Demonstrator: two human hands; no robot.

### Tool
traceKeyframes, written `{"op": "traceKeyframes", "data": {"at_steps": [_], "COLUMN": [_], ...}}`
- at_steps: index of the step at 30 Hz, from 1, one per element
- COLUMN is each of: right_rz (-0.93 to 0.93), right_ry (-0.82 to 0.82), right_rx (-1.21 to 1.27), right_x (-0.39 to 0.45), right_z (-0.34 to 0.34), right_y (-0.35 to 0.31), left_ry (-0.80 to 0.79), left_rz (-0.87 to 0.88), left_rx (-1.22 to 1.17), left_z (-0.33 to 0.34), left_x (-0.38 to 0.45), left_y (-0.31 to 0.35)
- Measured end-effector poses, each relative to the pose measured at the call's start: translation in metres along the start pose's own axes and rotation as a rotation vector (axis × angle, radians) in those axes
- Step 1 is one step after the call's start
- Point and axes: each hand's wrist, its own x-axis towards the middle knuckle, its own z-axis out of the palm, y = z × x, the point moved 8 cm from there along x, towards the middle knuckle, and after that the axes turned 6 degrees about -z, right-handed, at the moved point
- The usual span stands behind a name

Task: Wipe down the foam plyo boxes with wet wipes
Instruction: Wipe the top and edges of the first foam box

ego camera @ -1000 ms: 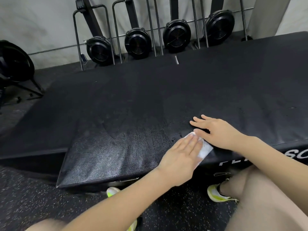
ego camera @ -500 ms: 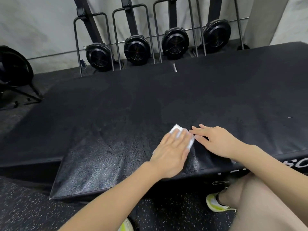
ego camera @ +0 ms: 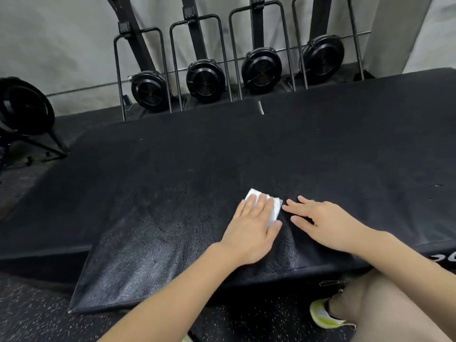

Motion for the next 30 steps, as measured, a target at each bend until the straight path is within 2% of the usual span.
{"op": "traceKeyframes", "data": {"at_steps": [4, 6, 8, 13, 19, 22, 24, 27, 30], "right_rz": [-0.032, -0.046, -0.068, -0.079, 0.026, 0.075, 0.067, 0.076, 0.09], "right_ry": [-0.038, -0.057, -0.096, -0.078, -0.101, -0.104, -0.152, -0.167, -0.196], "right_rx": [-0.006, 0.001, 0.014, 0.034, 0.023, 0.086, 0.039, 0.034, 0.028], "right_x": [0.003, 0.005, 0.007, 0.029, 0.083, 0.1, 0.104, 0.106, 0.109], "right_z": [-0.005, -0.006, -0.008, -0.034, -0.044, -0.037, -0.027, -0.02, -0.018], "right_y": [0.002, 0.004, 0.008, 0.022, 0.044, 0.046, 0.046, 0.051, 0.052], "left_ry": [0.053, 0.034, -0.06, -0.055, 0.139, 0.145, 0.173, 0.089, -0.029], "left_rz": [0.12, 0.275, 0.321, 0.21, -0.045, -0.113, -0.065, 0.005, -0.012], "left_rx": [-0.14, -0.053, 0.072, 0.327, 0.479, 0.457, 0.432, 0.325, 0.342], "left_z": [-0.045, -0.048, -0.029, -0.003, -0.025, -0.03, -0.03, -0.025, -0.026], "left_x": [-0.011, -0.015, -0.015, 0.008, 0.067, 0.086, 0.086, 0.083, 0.089], "left_y": [-0.009, -0.008, -0.018, -0.035, -0.04, -0.044, -0.043, -0.046, -0.057]}}
